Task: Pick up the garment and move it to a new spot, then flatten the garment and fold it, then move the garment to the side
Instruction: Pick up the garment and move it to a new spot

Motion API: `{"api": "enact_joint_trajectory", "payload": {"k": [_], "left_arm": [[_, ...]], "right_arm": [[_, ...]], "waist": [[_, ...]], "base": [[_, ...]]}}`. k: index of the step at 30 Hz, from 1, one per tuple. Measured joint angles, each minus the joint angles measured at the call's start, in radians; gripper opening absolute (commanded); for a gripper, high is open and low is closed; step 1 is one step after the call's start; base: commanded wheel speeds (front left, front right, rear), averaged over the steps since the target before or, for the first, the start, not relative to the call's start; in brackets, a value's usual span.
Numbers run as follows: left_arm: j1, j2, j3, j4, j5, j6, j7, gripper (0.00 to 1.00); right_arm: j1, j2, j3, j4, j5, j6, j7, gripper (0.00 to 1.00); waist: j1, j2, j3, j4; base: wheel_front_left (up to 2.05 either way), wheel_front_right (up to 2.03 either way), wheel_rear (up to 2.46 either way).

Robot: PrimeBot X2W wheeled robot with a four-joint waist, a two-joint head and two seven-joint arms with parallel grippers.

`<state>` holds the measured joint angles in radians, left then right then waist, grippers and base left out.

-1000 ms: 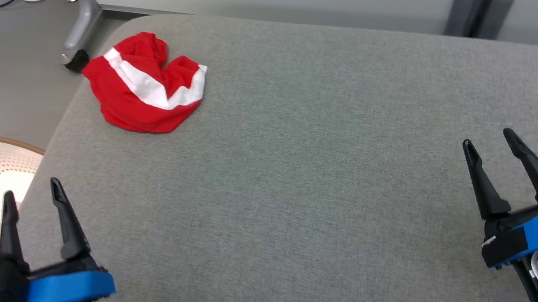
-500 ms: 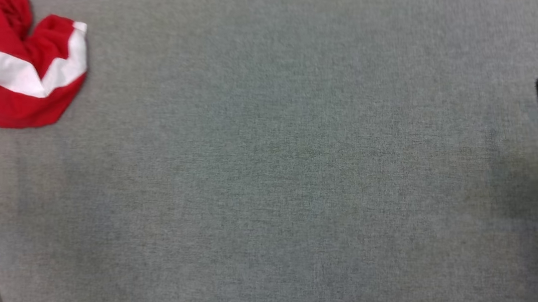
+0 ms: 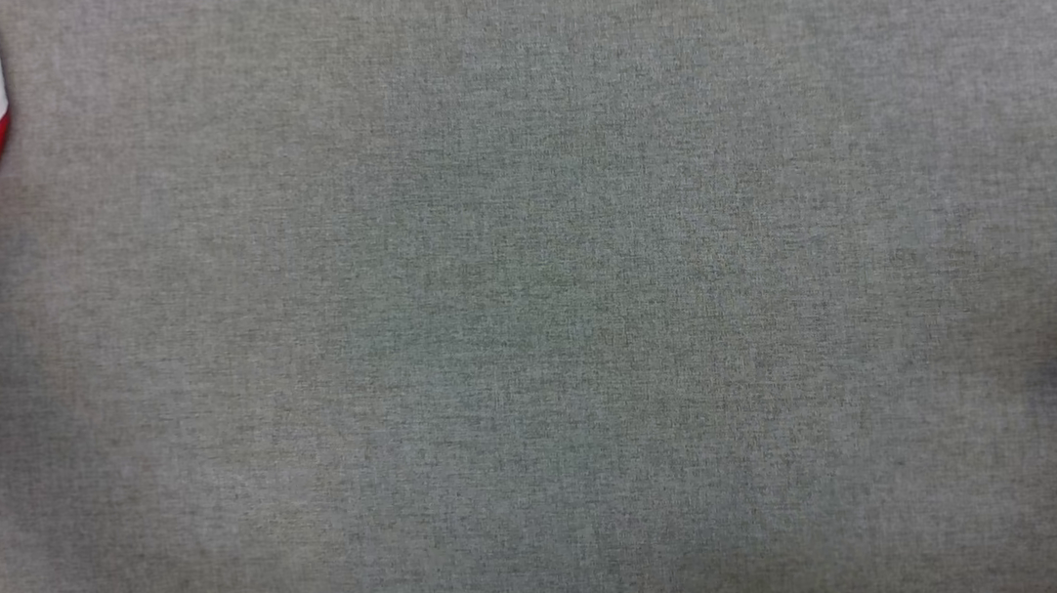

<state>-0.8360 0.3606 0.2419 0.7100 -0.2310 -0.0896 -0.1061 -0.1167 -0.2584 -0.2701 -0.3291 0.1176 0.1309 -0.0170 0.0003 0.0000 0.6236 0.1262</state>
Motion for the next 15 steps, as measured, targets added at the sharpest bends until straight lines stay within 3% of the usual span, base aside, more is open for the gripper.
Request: {"api": "enact_joint_trajectory", "payload": {"k": [13,14,15], "left_arm": [[-0.098,-0.013,-0.054,0.184,-0.038,-0.013,0.291,1.0],[-0.1,-0.013,-0.055,0.186,-0.042,-0.014,0.3,0.87],[-0.102,-0.012,-0.055,0.187,-0.043,-0.014,0.309,0.47]], "right_arm": [[0.004,-0.002,-0.007,-0.015,0.008,0.0,0.006,1.0],[0.004,-0.002,-0.007,-0.014,0.008,0.0,0.005,1.0],[0.003,-0.002,-0.006,-0.013,0.009,0.0,0.003,1.0]], "waist": [[-0.0003,0.0,0.024,-0.003],[-0.0002,0.0,0.025,-0.004],[-0.0003,0.0,0.025,-0.005]], "base": [[0.0,0.0,0.0],[0.0,0.0,0.0],[0.0,0.0,0.0]]}}
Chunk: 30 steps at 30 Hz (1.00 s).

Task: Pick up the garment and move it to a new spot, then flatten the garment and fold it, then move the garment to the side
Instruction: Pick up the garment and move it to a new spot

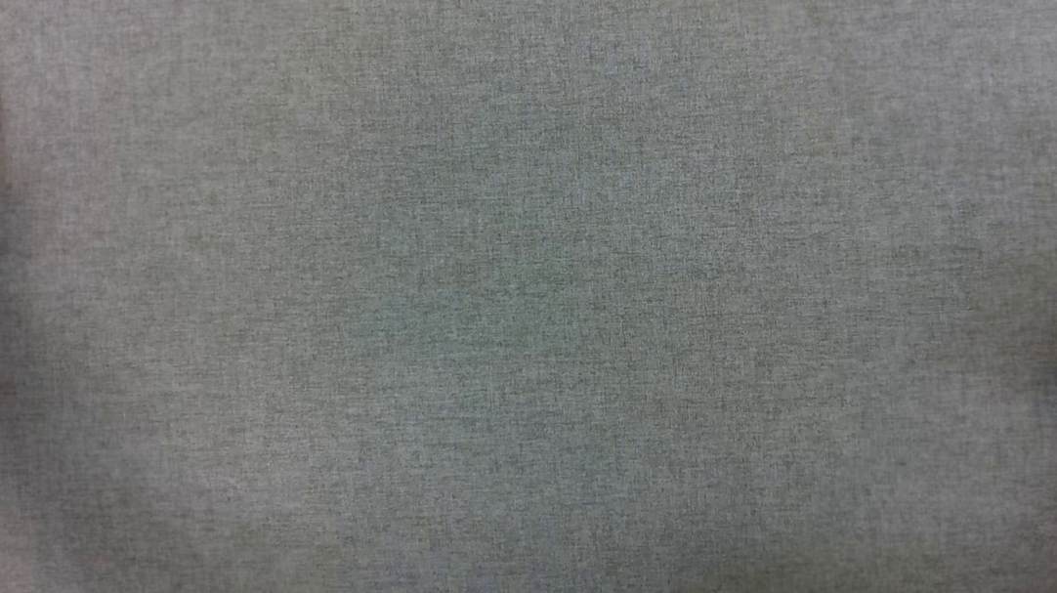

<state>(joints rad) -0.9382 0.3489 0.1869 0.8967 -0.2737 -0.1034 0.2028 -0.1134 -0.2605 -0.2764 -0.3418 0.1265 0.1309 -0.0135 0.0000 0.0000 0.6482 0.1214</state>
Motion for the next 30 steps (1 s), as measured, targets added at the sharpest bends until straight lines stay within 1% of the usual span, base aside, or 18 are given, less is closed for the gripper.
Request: {"api": "enact_joint_trajectory", "payload": {"k": [1,2,7,9,12,18,21,24,27,30], "left_arm": [[-0.002,0.002,0.0,0.001,-0.001,0.0,0.004,0.35],[-0.002,0.003,-0.001,0.001,-0.001,0.0,0.007,0.0],[0.004,0.006,-0.009,-0.003,-0.006,0.0,-0.006,0.0],[0.009,0.01,-0.013,-0.026,0.003,0.003,-0.048,0.0],[0.008,0.035,-0.026,-0.074,0.021,0.009,-0.118,0.0],[-0.021,0.07,-0.071,-0.149,0.048,-0.007,-0.222,0.0],[-0.046,0.075,-0.105,-0.201,0.053,-0.014,-0.271,0.0],[-0.067,0.078,-0.148,-0.258,0.06,-0.02,-0.296,0.0],[-0.089,0.078,-0.202,-0.319,0.064,-0.021,-0.299,0.0],[-0.097,0.066,-0.255,-0.397,0.068,-0.021,-0.291,0.0]], "right_arm": [[0.0,0.0,0.001,0.001,0.002,0.0,-0.002,1.0],[0.0,0.0,0.001,0.004,0.004,0.0,-0.005,1.0],[-0.003,0.011,0.011,0.022,0.006,0.0,-0.015,1.0],[-0.007,0.02,0.018,0.035,0.006,0.0,-0.022,1.0],[-0.014,0.03,0.03,0.06,0.007,0.0,-0.036,1.0],[-0.031,0.066,0.069,0.133,0.012,0.0,-0.072,1.0],[-0.047,0.086,0.09,0.172,0.015,0.0,-0.094,1.0],[-0.051,0.106,0.108,0.218,0.018,0.0,-0.118,1.0],[-0.066,0.125,0.13,0.264,0.027,0.0,-0.142,1.0],[-0.072,0.142,0.152,0.31,0.034,0.0,-0.168,1.0]], "waist": [[0.0,0.0,0.0,-0.001],[0.0,0.0,-0.001,-0.002],[0.0001,0.0,-0.024,-0.004],[0.0,0.0,-0.039,-0.006],[0.0,0.0,-0.067,-0.011],[0.0,0.0,-0.13,-0.032],[0.0,0.0,-0.161,-0.053],[0.0,0.0,-0.19,-0.081],[-0.0001,0.0,-0.215,-0.118],[-0.0001,0.0,-0.237,-0.161]], "base": [[0.0,0.0,0.0],[0.0,0.0,0.0],[0.0,0.0,0.0],[0.0,0.0,0.0],[0.0,0.0,0.0],[0.0,0.0,0.0],[0.0,0.0,0.0],[0.0,0.0,0.0],[0.0,0.0,0.0],[0.0,0.0,0.0]]}}
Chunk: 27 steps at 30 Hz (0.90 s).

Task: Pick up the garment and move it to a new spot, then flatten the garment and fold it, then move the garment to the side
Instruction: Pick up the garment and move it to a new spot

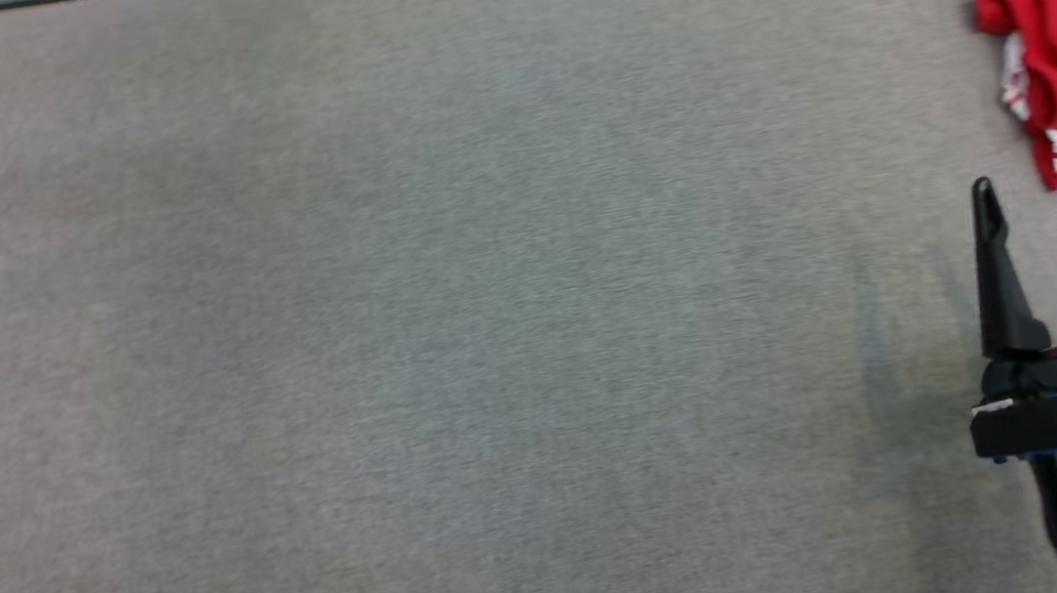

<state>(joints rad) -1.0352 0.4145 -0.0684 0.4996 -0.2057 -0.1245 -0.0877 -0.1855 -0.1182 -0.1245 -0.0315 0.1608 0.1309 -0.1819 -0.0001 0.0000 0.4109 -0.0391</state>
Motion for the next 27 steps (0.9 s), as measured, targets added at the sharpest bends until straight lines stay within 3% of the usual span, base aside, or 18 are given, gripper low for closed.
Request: {"api": "enact_joint_trajectory", "payload": {"k": [14,27], "left_arm": [[0.062,-0.087,-0.262,-0.243,-0.041,-0.005,0.077,0.0],[0.352,-0.16,-0.374,-0.217,-0.065,0.02,0.011,0.0]], "right_arm": [[-0.029,0.047,0.088,0.151,0.027,0.0,-0.063,1.0],[-0.033,0.058,0.089,0.188,0.031,0.0,-0.078,1.0]], "waist": [[0.0,0.0001,-0.073,-0.184],[0.0,0.0001,-0.119,-0.183]], "base": [[0.0,0.0,0.0],[0.0,0.0,0.0]]}}
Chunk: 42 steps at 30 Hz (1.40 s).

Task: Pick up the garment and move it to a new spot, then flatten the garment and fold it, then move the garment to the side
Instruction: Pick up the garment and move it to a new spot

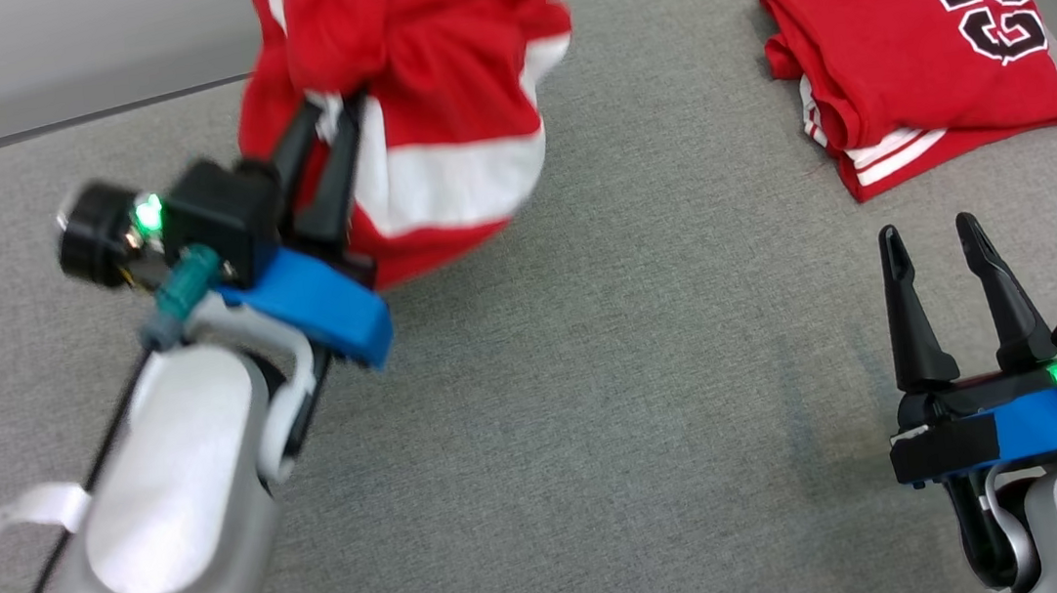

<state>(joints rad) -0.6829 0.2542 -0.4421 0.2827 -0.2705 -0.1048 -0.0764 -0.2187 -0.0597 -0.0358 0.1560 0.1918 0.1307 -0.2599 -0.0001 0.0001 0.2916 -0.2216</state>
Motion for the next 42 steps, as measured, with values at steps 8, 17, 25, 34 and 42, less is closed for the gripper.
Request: {"api": "enact_joint_trajectory", "payload": {"k": [8,17,25,34,42], "left_arm": [[0.185,-0.037,-0.045,0.074,-0.029,0.016,-0.061,0.0],[0.265,-0.083,-0.086,0.184,-0.053,0.013,-0.123,1.0],[0.255,-0.091,-0.049,0.144,-0.048,0.045,-0.178,1.0],[0.35,-0.043,0.081,0.017,-0.03,0.106,-0.185,1.0],[0.482,-0.022,0.205,-0.048,-0.019,0.13,-0.185,1.0]], "right_arm": [[0.004,0.003,-0.001,0.004,-0.003,0.0,-0.001,1.0],[0.013,0.003,0.002,0.012,-0.006,0.0,-0.002,1.0],[0.033,0.001,0.015,0.019,0.015,0.0,-0.001,1.0],[0.06,-0.007,0.022,0.031,0.021,0.0,0.005,1.0],[0.085,-0.007,0.003,0.026,0.011,0.0,0.02,1.0]], "waist": [[0.0,0.0,-0.016,0.026],[0.0001,0.0,-0.033,0.053],[0.0,0.0,-0.09,0.102],[0.0001,0.0,-0.161,0.174],[0.0001,0.0,-0.196,0.236]], "base": [[0.0,0.0,0.0],[0.0,0.0,0.0],[0.0,0.0,0.0],[0.0,0.0,0.0],[0.0,0.0,0.0]]}}
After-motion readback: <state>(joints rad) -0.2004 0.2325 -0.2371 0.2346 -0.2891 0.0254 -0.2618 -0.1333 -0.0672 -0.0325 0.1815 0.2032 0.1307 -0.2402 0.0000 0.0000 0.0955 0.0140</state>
